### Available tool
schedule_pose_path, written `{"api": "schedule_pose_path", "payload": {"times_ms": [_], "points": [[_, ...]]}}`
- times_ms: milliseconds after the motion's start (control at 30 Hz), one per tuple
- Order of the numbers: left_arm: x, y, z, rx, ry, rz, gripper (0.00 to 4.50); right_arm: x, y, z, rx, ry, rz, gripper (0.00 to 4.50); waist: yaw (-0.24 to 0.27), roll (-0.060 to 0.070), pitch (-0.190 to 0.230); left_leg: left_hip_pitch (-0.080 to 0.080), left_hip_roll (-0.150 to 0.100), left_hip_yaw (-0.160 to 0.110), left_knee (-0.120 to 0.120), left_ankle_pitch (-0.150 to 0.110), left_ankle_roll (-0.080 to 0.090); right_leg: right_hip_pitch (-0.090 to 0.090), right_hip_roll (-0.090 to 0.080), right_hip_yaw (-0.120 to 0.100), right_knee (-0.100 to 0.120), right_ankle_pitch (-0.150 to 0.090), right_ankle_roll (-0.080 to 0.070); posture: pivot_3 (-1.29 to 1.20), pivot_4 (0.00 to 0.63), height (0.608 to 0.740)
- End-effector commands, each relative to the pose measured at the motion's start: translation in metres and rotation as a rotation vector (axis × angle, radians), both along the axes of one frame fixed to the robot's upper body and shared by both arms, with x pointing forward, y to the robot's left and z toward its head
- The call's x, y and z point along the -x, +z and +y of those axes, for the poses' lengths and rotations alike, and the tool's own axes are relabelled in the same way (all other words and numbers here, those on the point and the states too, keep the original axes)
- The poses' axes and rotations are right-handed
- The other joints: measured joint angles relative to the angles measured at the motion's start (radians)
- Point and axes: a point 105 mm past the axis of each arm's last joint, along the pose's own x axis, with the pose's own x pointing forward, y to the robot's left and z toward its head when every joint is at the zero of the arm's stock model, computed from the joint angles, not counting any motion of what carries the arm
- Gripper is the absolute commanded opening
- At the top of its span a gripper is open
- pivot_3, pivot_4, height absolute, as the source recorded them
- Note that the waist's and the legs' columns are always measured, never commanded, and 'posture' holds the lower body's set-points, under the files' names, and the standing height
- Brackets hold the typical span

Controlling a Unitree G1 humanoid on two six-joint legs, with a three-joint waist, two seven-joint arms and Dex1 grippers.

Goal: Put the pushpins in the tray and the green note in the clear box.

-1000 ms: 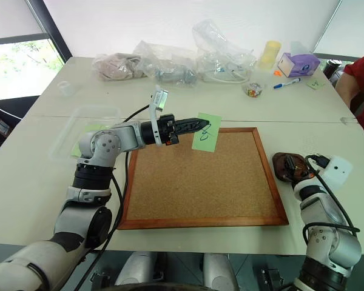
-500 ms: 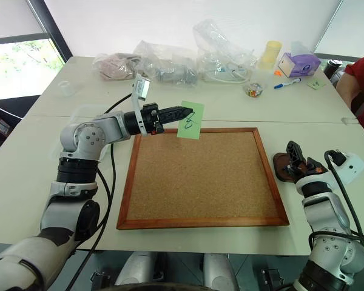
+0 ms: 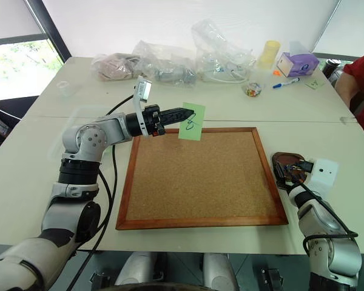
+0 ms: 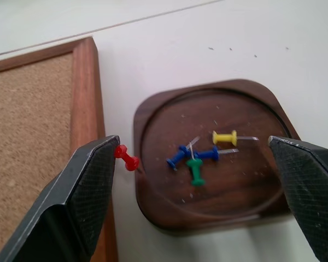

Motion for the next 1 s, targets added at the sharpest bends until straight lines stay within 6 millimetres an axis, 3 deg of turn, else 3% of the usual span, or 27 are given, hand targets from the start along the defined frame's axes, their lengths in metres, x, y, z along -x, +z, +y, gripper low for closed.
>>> {"api": "schedule_pose_path", "payload": {"times_ms": [33, 133, 367, 767, 900, 1000], "points": [[0.003, 0.009, -0.002, 0.026, -0.017, -0.038, 0.0, 0.0, 0.011, -0.009, 0.071, -0.03, -0.027, 4.45, 0.001, 0.0, 0.0, 0.0, 0.0, 0.0, 0.0, 0.0, 0.0, 0.0, 0.0, 0.0, 0.0, 0.0, 0.0, 0.0, 0.15, 0.737], [0.003, 0.01, -0.002, 0.032, -0.015, -0.041, 0.0, 0.001, 0.009, -0.02, 0.138, -0.085, 0.015, 4.45, 0.0, 0.0, 0.0, 0.0, 0.0, 0.0, 0.0, 0.0, 0.0, 0.0, 0.0, 0.0, 0.0, 0.0, 0.0, 0.0, 0.15, 0.737], [0.004, 0.011, -0.004, 0.038, -0.016, -0.045, 0.0, 0.0, 0.007, -0.021, 0.137, -0.1, 0.021, 4.45, -0.001, 0.0, 0.0, 0.0, 0.0, 0.0, 0.0, 0.0, 0.0, 0.0, 0.0, 0.0, 0.0, 0.0, 0.0, 0.0, 0.15, 0.737], [0.002, 0.013, 0.004, 0.002, -0.002, -0.092, 0.0, -0.003, 0.037, -0.02, 0.166, -0.086, -0.126, 4.45, -0.001, 0.0, 0.0, 0.0, 0.0, 0.0, 0.0, 0.0, 0.0, 0.0, 0.0, 0.0, 0.0, 0.0, 0.0, 0.0, 0.15, 0.737], [-0.004, 0.032, 0.034, -0.08, 0.087, -0.23, 0.0, -0.006, 0.09, 0.021, 0.234, 0.144, -0.314, 4.45, -0.009, 0.002, 0.001, 0.0, 0.0, 0.0, 0.0, 0.0, 0.0, -0.001, 0.0, 0.0, 0.0, 0.0, 0.0, 0.0, 0.15, 0.737], [-0.017, 0.054, 0.071, -0.185, 0.234, -0.339, 0.0, -0.004, 0.12, 0.077, 0.181, 0.433, -0.406, 4.45, -0.013, 0.001, 0.002, 0.0, 0.001, 0.0, 0.0, 0.0, 0.0, -0.001, 0.002, 0.0, 0.001, 0.0, 0.0, 0.0, 0.15, 0.737]]}}
